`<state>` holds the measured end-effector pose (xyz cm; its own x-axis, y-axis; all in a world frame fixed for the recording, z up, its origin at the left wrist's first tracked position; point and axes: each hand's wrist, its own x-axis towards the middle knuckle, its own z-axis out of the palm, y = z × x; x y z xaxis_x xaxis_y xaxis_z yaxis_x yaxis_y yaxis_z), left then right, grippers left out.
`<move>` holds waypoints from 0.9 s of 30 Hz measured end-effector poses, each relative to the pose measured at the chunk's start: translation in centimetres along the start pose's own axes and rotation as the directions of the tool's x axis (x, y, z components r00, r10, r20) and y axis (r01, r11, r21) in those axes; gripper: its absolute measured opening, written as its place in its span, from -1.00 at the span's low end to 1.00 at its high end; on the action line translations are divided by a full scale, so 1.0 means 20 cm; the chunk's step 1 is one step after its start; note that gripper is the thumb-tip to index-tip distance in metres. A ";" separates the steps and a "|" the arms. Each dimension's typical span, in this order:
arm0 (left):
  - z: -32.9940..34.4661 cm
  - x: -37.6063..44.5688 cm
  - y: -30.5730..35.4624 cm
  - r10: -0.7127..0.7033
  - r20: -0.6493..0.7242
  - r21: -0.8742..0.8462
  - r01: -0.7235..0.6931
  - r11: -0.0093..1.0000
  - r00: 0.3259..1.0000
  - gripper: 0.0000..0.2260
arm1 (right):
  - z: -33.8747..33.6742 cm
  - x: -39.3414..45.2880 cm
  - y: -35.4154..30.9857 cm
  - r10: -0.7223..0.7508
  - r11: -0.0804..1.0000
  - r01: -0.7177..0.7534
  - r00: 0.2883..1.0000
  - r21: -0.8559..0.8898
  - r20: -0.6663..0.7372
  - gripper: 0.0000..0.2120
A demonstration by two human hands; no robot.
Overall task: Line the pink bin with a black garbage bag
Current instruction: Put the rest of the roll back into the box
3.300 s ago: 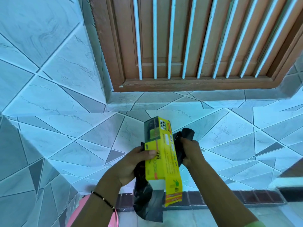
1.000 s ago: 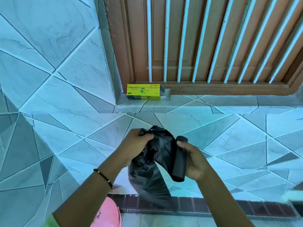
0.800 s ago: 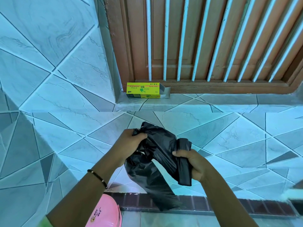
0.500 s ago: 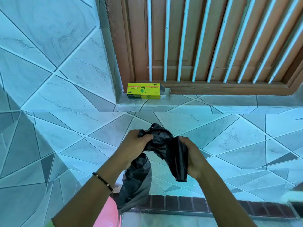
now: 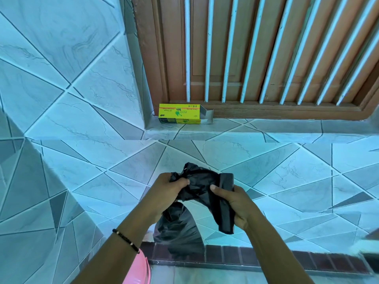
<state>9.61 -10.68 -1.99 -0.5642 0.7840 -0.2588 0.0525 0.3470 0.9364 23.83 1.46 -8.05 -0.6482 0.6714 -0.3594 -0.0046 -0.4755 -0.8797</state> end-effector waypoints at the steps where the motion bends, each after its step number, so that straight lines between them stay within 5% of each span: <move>1: 0.00 0.00 -0.01 -0.011 -0.004 -0.013 0.011 1.000 1.000 -0.82 | 0.01 0.00 0.00 0.040 0.999 -0.040 0.999 0.013 0.013 -0.63; 5: -0.02 -0.01 -0.02 -0.020 -0.014 -0.014 0.020 1.000 1.000 -0.81 | -0.03 -0.01 -0.04 0.238 0.968 -0.242 0.969 0.062 0.066 -0.80; 9: -0.05 -0.01 -0.03 -0.014 -0.018 -0.005 0.014 1.000 1.000 -0.81 | -0.06 0.00 -0.02 0.115 0.993 -0.117 0.992 0.027 0.055 -0.89; 12: -0.05 -0.02 -0.04 0.002 -0.005 -0.011 -0.002 1.000 1.000 -0.80 | -0.06 -0.01 -0.01 0.099 0.992 -0.105 0.992 0.074 0.072 -0.62; 16: -0.01 -0.05 -0.03 -0.001 0.058 -0.097 0.006 0.995 0.998 -0.85 | 0.00 -0.02 0.03 0.158 0.936 -0.230 0.951 0.265 0.267 -0.35; 18: 0.01 -0.05 -0.02 0.000 0.096 -0.129 0.012 0.992 0.995 -0.84 | 0.05 -0.04 0.06 0.147 0.905 -0.267 0.926 0.330 0.347 -0.35; 20: 0.02 -0.06 0.00 0.007 0.109 -0.139 0.008 0.990 0.994 -0.86 | 0.09 -0.07 0.08 0.154 0.903 -0.279 0.920 0.326 0.360 -0.55; 23: 0.00 -0.07 0.00 0.037 0.088 -0.107 -0.027 0.994 0.995 -0.85 | 0.12 -0.09 0.06 0.131 0.988 -0.143 0.978 0.062 0.160 -0.77; 27: -0.01 -0.09 -0.02 0.093 0.105 -0.081 -0.085 0.993 0.990 -0.78 | 0.08 -0.05 0.07 -0.215 0.916 0.118 0.951 -0.384 -0.222 -0.69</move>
<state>10.46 -12.30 -1.76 -0.4672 0.8626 -0.1939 0.0332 0.2363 0.9711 23.24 -0.77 -8.51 -0.4467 0.8667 -0.2219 0.2116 -0.1386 -0.9675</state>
